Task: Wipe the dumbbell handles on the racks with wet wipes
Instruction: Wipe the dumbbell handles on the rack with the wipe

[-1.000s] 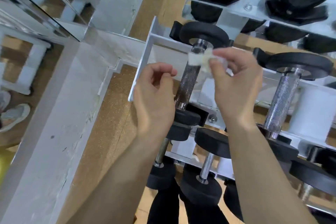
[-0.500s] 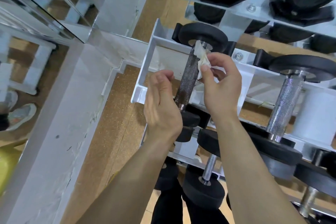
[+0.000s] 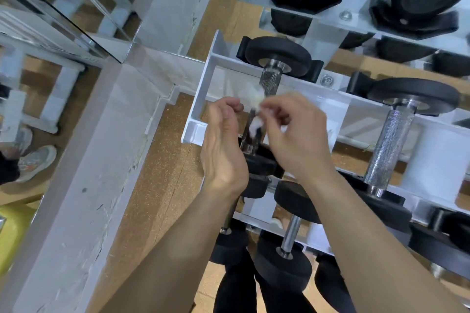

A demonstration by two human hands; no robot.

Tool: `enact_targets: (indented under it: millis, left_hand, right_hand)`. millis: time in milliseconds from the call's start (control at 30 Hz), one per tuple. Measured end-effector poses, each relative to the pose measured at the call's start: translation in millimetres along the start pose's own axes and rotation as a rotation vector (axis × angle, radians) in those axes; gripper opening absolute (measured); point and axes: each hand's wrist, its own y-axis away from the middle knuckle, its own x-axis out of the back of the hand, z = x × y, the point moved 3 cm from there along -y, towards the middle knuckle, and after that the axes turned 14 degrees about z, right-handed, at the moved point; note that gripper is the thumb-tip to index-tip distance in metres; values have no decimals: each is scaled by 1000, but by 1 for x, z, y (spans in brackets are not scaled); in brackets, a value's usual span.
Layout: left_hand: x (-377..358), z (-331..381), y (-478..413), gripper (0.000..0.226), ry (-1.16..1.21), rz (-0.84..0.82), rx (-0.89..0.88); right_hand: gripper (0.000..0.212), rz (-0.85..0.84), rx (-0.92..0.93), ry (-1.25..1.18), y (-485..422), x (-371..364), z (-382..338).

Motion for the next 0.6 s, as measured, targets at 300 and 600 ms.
enact_targets:
  millis: [300,600]
  left_hand:
    - [0,8,4,62,-176,-33,4]
    - [4,57,40,32,-442,-189,-334]
  right_hand:
    - [12,32,-153,29,3,1,5]
    - [17,-385,-221,13,15,44,-17]
